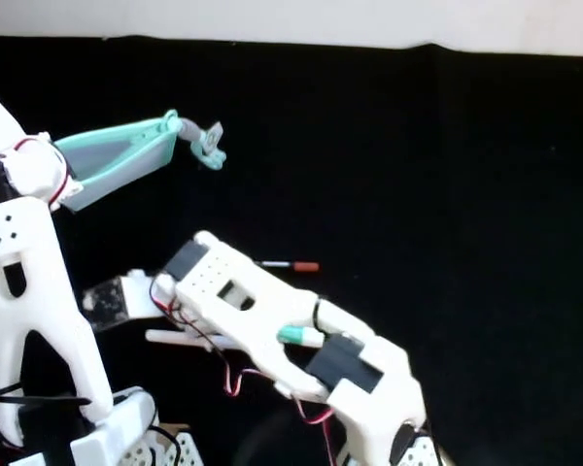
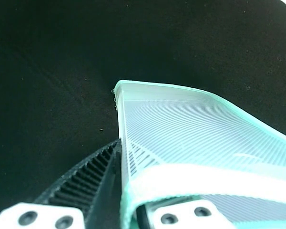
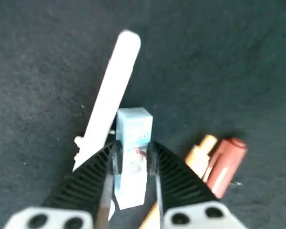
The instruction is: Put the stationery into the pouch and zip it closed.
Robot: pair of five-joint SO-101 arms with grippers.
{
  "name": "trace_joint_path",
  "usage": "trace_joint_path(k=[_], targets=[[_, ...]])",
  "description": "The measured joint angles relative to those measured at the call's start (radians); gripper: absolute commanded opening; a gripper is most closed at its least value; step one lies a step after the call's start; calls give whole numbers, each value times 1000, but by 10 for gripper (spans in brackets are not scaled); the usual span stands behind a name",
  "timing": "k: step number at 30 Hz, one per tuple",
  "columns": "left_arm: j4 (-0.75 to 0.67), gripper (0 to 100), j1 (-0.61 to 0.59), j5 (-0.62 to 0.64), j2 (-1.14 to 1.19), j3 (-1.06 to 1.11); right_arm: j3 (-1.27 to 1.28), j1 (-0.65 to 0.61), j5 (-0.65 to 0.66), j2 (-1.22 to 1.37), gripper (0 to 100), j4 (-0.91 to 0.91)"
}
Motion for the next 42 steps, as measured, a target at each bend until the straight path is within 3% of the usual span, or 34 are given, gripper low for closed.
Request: trace_joint_path(k=[6,14,27,32,42], targets=[[0,7,2,0,0,0,-101,58,-161,5,7,12],[0,7,2,0,0,0,-295,146,-311,5,7,201],[0,7,2,0,0,0,-311,206,-560,5,7,287],[0,7,2,0,0,0,-304,207,-585,-37,7,338],[-18,7,2,0,0,6,-54,180,-638,-387,7,368]])
